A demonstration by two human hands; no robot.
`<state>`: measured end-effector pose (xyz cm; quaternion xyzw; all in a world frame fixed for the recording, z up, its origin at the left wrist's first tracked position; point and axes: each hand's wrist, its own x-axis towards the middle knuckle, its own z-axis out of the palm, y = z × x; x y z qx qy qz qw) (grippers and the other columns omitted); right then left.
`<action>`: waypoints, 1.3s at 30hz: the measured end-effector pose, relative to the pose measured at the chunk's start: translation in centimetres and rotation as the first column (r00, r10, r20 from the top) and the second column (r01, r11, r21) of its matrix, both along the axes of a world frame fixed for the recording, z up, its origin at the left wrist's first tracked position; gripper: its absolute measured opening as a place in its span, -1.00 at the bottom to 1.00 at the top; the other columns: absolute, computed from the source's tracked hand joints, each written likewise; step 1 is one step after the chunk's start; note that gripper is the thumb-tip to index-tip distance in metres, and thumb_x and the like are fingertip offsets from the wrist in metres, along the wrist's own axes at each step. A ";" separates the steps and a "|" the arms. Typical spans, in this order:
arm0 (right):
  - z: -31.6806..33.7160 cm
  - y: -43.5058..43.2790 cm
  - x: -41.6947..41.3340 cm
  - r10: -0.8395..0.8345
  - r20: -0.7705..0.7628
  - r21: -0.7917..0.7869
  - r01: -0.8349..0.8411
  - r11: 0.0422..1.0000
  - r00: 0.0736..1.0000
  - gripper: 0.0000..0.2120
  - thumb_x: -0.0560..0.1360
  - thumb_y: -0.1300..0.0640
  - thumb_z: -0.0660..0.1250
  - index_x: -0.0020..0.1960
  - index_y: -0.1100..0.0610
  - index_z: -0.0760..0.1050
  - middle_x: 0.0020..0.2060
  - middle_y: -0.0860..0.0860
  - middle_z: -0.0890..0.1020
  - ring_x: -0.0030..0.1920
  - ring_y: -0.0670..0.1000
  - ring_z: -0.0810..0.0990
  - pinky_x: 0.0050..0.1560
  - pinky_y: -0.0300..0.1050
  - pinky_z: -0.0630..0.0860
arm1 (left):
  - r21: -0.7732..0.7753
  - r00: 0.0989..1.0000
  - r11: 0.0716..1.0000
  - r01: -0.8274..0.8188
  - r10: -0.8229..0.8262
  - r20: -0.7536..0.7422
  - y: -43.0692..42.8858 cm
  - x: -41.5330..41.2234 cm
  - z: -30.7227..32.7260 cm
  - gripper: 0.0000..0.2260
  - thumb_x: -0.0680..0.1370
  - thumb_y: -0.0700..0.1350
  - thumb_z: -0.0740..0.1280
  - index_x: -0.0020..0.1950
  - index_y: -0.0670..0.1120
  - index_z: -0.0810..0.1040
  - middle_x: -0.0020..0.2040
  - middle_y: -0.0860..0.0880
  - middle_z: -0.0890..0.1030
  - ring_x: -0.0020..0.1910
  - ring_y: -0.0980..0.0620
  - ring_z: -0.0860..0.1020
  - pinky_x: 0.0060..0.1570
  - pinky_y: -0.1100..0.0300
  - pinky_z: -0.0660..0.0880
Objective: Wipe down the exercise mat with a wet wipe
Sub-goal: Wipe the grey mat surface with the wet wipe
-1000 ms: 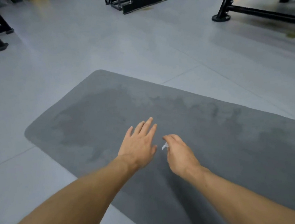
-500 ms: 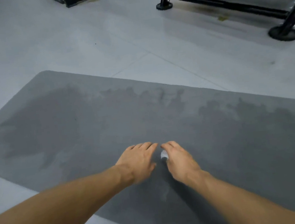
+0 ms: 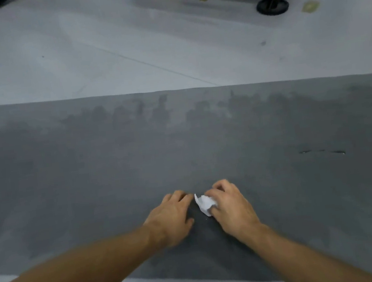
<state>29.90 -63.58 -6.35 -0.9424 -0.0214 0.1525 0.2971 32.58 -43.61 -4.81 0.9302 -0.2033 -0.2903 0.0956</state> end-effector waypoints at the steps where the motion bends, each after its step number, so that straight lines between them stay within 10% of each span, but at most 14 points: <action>1: -0.2 -0.4 -0.3 -0.043 -0.014 0.019 0.043 0.999 0.999 -0.80 0.55 0.11 0.32 0.15 -0.02 0.59 0.12 -0.16 0.40 0.14 -0.07 0.46 0.07 -0.08 0.54 | -0.027 1.000 0.999 -0.017 0.017 -0.004 -0.5 -0.1 0.0 -0.44 0.60 0.06 0.29 0.58 0.06 0.22 0.50 0.05 0.28 0.46 -0.04 0.31 0.43 0.03 0.37; 11: -0.6 -1.8 -1.6 -0.424 -0.222 0.416 0.478 0.773 0.878 -0.74 0.48 0.15 0.50 -0.27 0.03 0.44 -0.39 -0.12 0.51 -0.41 -0.23 0.43 -0.43 -0.33 0.37 | -0.315 0.940 0.905 -0.285 0.200 -0.277 -5.7 1.1 1.0 -0.78 0.58 -0.09 0.43 0.20 0.08 0.54 0.06 0.12 0.57 -0.03 0.19 0.55 -0.14 0.39 0.42; 26: 0.5 -4.5 -1.0 -0.628 -0.160 0.326 0.641 0.695 0.761 -0.78 0.55 0.36 0.24 -0.14 0.08 0.51 -0.06 -0.01 0.54 -0.16 -0.04 0.51 -0.23 -0.25 0.39 | -0.371 0.832 0.749 -0.549 0.447 -0.329 -1.6 1.9 2.2 -0.84 0.52 -0.26 0.50 -0.10 -0.03 0.59 -0.19 0.03 0.59 -0.31 0.16 0.51 -0.31 0.37 0.44; 35: 1.9 -1.5 -0.8 -0.578 -0.195 0.438 0.598 0.671 0.792 -0.92 0.54 0.18 0.26 -0.13 0.07 0.47 -0.25 -0.03 0.60 -0.23 -0.01 0.52 -0.21 -0.06 0.46 | -0.292 0.767 0.713 -0.638 0.554 -0.324 -0.6 0.6 3.1 -0.85 0.64 -0.20 0.32 -0.09 0.00 0.55 -0.14 0.02 0.60 -0.22 0.10 0.53 -0.26 0.29 0.44; 39: 2.5 0.7 -1.7 -0.282 -0.075 0.480 0.282 0.831 0.956 -0.89 0.48 0.11 0.44 -0.19 0.06 0.52 -0.21 -0.06 0.59 -0.23 -0.10 0.54 -0.21 -0.21 0.48 | -0.300 0.542 0.456 -0.838 0.626 -0.561 -0.7 -0.5 3.7 -0.88 0.70 -0.18 0.21 -0.01 -0.10 0.48 -0.05 -0.10 0.59 -0.22 0.01 0.60 -0.36 0.15 0.59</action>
